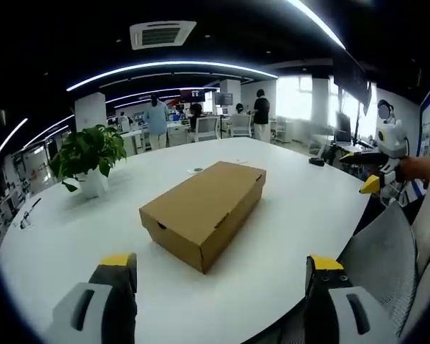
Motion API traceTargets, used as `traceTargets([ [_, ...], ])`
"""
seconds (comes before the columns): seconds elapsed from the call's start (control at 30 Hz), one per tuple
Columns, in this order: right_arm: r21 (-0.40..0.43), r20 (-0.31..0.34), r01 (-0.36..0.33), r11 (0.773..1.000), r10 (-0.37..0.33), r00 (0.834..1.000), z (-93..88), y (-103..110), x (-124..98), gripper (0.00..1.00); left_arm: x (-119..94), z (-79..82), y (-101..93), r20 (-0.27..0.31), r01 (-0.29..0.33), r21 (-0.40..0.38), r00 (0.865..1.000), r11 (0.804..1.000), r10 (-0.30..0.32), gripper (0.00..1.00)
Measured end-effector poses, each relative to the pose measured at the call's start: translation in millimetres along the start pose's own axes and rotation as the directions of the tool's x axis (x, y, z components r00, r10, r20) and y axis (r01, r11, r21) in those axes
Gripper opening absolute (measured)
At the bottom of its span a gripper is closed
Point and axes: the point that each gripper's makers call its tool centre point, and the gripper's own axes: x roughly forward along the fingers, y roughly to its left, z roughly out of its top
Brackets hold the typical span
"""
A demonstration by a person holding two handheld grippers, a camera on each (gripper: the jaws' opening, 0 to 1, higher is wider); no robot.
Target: Operate the shoe box by opening the lid, removing the specified soft item, and placing it in the target area until the item is outside and the box remains undamaged.
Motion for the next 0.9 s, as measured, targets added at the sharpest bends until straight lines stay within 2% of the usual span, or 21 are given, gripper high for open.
traceTargets([
  [0.9,-0.001,-0.010,-0.014,1.000,0.014,1.000,-2.8,-3.9,2.3,0.96,0.1,-4.4,2.8,-0.015,-0.008,0.001,1.000,1.000,0.008,1.00],
])
